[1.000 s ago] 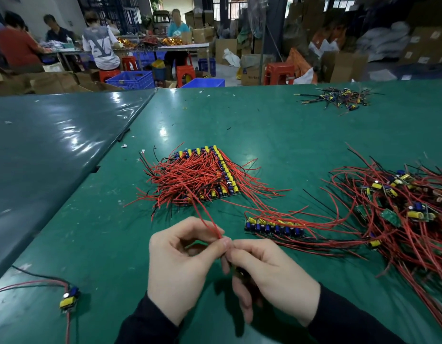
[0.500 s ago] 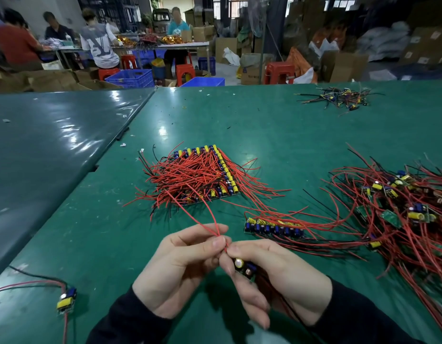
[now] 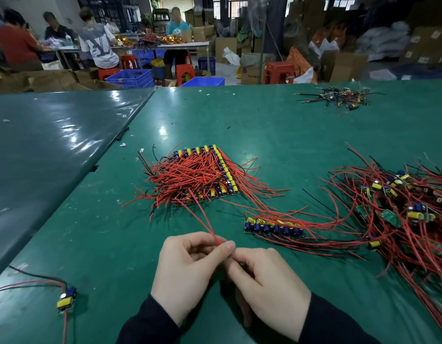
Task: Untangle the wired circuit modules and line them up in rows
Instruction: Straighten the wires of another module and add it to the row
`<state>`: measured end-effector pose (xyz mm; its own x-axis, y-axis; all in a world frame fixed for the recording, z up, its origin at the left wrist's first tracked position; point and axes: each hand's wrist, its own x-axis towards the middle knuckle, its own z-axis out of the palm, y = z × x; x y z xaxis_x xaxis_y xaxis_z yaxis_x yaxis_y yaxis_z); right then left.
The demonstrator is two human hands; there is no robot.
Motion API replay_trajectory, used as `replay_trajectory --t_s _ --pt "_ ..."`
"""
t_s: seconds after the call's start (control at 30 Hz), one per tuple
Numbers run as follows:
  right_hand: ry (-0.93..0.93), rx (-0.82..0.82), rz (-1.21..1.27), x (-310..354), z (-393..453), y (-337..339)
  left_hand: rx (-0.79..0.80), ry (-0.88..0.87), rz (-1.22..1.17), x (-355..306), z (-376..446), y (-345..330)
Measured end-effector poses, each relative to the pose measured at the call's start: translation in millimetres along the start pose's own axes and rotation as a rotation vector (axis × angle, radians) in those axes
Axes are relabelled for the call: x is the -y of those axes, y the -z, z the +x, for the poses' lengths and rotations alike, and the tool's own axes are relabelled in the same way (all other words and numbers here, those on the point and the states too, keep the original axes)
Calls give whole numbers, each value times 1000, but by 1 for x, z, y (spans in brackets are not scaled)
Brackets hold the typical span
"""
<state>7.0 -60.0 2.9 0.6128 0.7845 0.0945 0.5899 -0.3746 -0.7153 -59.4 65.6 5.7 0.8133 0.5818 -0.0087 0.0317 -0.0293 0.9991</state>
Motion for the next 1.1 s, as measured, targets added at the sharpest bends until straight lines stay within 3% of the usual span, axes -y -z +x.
replay_trajectory --t_s 0.1,0.27,0.4,0.5,0.67,0.73,0.9,1.0,1.1 --pt "12 71 90 3 2 2 -6 19 -67 -2 -1 1" --pt "-188 432 890 10 7 13 168 380 -542 -14 7 17" --pt "-188 565 1113 11 9 19 235 416 -684 -18 8 19" --pt "-220 563 1067 11 9 18 190 279 -526 -18 5 18" --pt "-360 444 892 4 8 12 30 -207 -44 -9 0 7" --pt "-360 437 860 5 8 11 30 -212 -39 -9 0 5" --pt "-243 463 820 8 7 7 95 85 -331 -11 8 15" --pt "-240 464 678 8 5 5 110 40 -275 -10 6 14" --pt "-282 461 620 6 6 7 81 -118 -174 -9 3 8"
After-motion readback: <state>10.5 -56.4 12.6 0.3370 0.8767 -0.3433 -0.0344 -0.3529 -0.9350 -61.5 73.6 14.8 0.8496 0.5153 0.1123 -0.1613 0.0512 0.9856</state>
